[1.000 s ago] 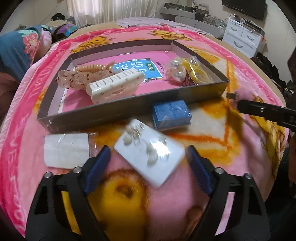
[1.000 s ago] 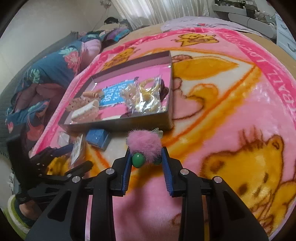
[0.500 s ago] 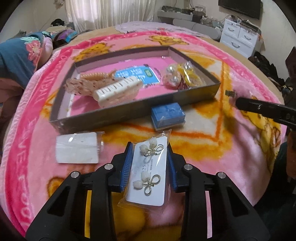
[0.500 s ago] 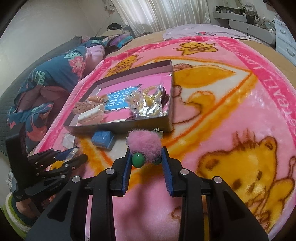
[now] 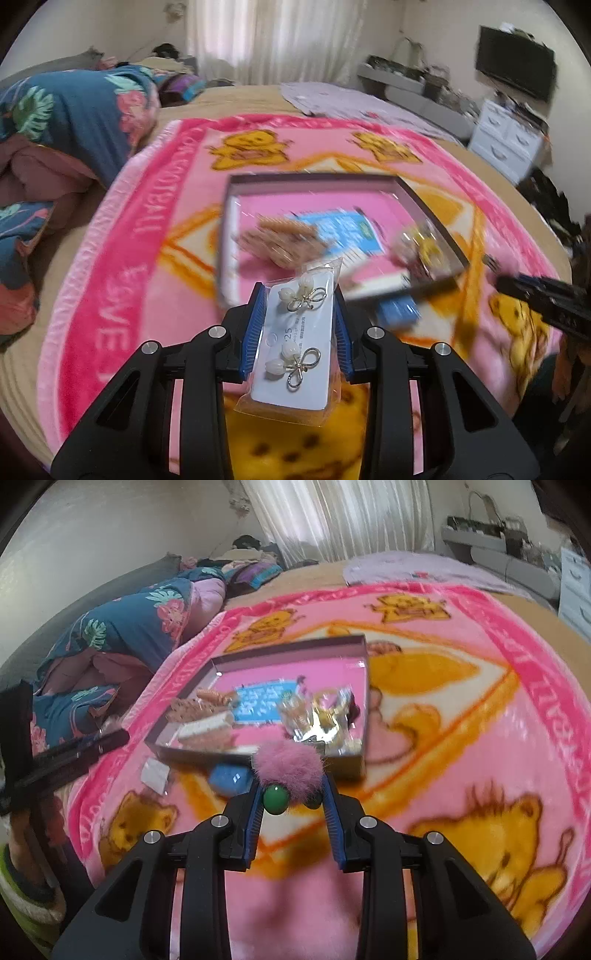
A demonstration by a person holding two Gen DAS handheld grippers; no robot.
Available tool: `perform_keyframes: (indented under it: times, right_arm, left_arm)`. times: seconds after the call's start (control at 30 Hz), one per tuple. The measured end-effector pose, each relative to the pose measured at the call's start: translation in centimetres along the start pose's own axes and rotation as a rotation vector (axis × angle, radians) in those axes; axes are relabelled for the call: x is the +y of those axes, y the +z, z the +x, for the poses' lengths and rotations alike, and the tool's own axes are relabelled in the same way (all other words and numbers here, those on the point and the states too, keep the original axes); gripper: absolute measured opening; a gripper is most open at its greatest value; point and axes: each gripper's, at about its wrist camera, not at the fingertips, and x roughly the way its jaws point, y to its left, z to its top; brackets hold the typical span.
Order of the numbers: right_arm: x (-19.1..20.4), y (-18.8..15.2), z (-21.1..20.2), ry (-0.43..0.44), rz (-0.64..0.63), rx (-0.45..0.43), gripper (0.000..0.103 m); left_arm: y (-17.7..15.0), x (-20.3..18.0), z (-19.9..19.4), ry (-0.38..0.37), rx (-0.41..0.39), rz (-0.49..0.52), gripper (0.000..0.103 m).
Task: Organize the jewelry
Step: 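Carry the earring card over the box with the left tool while the right tool carries the pom-pom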
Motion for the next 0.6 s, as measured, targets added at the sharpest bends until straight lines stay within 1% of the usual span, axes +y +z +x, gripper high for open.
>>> perform_keyframes:
  times: [0.17,0.3,0.5,0.57,0.6]
  right_arm:
    - [1.6,2.0,0.6,0.008,-0.044,-0.024,0.029]
    - [2.5,3.3,1.1,0.007,-0.071,-0.045,0.029]
    - [2.6,6.1,2.2,0.001,-0.061,-0.071,0.029]
    - [2.5,7.2,2.5,-0.016,-0.063,-0.087,0.029]
    - [2.4,7.5,2.7,-0.022,-0.063,-0.093,0.029]
  left_arm:
    - [1.9,2.4,0.1,0.038,-0.023,-0.031,0.026]
    - [3.2,3.7,1.0,0.061,-0.021,-0.055,0.026]
    - [4.4,3.6,3.4,0.079,0.022,-0.034,0.026]
    - [4.9,3.2,4.3,0.088,0.03,-0.018,0.026]
    - [5.1,3.0,4.6,0.08,0.032,-0.019,0.026]
